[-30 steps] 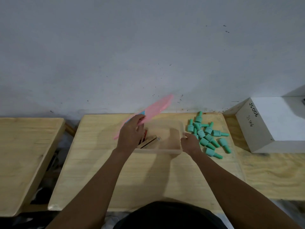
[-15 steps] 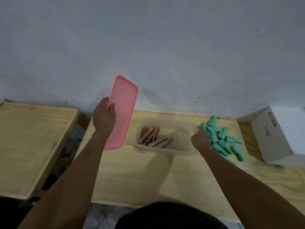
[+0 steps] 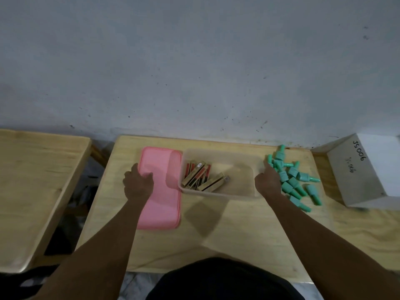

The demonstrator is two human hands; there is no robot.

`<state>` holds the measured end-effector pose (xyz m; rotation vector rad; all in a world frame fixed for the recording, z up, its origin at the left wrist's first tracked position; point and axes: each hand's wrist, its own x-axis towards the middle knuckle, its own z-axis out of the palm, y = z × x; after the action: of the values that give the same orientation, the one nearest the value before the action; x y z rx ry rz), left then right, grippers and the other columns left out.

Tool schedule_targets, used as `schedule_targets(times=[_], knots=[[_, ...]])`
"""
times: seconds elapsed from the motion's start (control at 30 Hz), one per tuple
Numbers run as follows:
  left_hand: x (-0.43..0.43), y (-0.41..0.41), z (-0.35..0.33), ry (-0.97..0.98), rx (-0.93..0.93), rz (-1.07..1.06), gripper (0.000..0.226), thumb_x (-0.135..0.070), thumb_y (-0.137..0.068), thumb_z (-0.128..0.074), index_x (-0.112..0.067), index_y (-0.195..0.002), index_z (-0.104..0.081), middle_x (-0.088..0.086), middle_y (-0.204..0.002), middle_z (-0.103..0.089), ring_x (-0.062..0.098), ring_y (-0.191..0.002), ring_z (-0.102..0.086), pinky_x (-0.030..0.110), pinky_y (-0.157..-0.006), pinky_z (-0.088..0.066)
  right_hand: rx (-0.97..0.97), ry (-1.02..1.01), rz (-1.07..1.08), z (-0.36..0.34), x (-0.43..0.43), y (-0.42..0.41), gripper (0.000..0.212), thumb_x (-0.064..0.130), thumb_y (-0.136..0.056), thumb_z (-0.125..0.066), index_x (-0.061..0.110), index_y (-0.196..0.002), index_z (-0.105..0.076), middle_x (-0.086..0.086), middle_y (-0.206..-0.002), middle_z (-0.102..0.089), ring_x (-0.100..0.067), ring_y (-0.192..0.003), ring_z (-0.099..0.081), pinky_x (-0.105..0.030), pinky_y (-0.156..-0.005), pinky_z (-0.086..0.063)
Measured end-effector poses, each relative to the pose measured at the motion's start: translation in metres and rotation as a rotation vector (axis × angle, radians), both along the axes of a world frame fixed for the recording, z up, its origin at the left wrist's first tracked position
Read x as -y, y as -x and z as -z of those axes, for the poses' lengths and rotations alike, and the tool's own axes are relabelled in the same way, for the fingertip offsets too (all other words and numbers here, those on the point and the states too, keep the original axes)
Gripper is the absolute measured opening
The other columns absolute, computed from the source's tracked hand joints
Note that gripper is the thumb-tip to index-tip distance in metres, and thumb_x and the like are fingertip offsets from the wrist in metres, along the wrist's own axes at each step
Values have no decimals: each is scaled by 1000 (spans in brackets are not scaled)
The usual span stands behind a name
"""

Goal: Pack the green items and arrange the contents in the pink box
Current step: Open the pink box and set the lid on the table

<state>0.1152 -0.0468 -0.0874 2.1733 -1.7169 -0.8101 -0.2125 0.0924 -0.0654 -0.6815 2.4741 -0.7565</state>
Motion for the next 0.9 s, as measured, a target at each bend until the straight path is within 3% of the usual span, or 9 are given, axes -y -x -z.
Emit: schedule_targets(times=[0.1,0.23,0.4,0.57,0.9], knots=[[-10,1,20,36,219,218,72,-50,-83,-60,-13,-139,-36,25,-141,-36,43,-126,-38,53,-101,-40,5,-17,29,7,1,-2,60,2,-93,-38,19,-150,-34,-13,-146,-47,-32,-131,-47,-40,-104,-40],[-17,4,42,-128,305,426,79,-72,-79,-42,-22,-140,-32,18,-151,-22,39,-140,-21,53,-113,-27,-12,-24,33,10,-1,-4,58,3,-96,-35,20,-152,-31,-14,-144,-50,-33,-127,-50,-39,-102,-41],[-17,4,48,-130,354,465,84,-75,-80,-40,-25,-144,-20,19,-156,-6,41,-144,-6,56,-116,-17,-45,-20,-6,10,-4,-5,55,5,-100,-33,18,-152,-28,-18,-141,-52,-34,-118,-56,-39,-96,-45],[-8,2,50,-150,345,455,87,-77,-78,-40,-25,-144,-19,19,-157,-5,41,-144,-6,59,-115,-16,-61,-35,-25,10,-5,-4,54,7,-101,-32,18,-153,-26,-19,-135,-56,-32,-107,-60,-38,-91,-47],[-7,5,46,-199,331,432,89,-75,-79,-43,-25,-147,-14,17,-158,3,40,-145,1,59,-115,-12,-42,-67,-59,8,-7,-2,53,9,-103,-30,20,-154,-21,-18,-138,-54,-31,-114,-57,-34,-90,-44]])
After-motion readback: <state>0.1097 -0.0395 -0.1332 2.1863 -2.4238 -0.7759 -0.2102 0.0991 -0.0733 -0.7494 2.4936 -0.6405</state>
